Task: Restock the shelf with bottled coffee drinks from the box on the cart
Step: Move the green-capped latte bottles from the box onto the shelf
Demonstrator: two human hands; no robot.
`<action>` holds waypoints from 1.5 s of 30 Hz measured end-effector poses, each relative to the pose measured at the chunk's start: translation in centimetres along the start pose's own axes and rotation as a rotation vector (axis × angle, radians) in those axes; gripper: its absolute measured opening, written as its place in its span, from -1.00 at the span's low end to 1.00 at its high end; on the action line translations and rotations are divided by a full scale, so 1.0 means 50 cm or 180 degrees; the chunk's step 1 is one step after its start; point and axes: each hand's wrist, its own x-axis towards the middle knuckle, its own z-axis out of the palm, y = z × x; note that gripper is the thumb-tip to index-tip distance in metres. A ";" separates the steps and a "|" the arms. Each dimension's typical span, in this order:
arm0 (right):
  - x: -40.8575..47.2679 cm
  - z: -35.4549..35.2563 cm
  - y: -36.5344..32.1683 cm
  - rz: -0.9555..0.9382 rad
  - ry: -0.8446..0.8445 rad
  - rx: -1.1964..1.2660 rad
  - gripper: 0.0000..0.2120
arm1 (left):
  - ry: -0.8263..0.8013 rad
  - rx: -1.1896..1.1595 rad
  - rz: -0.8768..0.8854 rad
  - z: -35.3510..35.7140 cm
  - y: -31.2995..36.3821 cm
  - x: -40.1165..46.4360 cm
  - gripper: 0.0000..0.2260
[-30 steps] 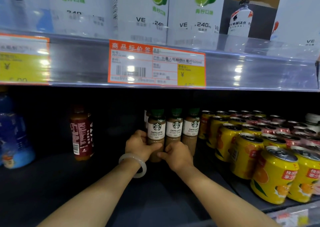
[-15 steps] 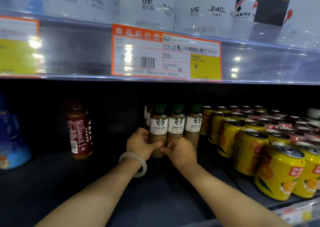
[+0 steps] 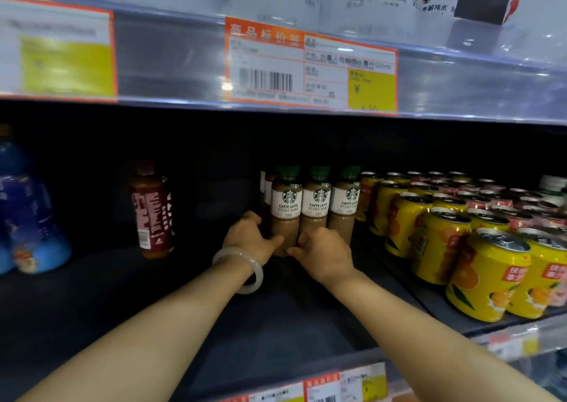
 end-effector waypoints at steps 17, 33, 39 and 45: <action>-0.347 0.024 -0.377 -0.3323 -0.0526 -0.0459 -0.68 | 0.0484 0.2723 -0.0751 -0.352 -0.116 -0.514 -0.71; -1.109 0.240 -0.616 -0.5365 -0.2657 0.0157 -0.65 | 0.0860 0.1877 -0.4493 -0.452 -0.300 -1.421 -0.51; -1.270 0.373 -0.665 -0.5199 -0.3225 -0.0343 -0.65 | 0.0874 0.1176 -0.4874 -0.412 -0.432 -1.584 -0.55; -1.385 0.555 -0.662 -0.4721 -0.3751 -0.1119 -0.66 | 0.0555 0.0483 -0.4906 -0.379 -0.599 -1.661 -0.55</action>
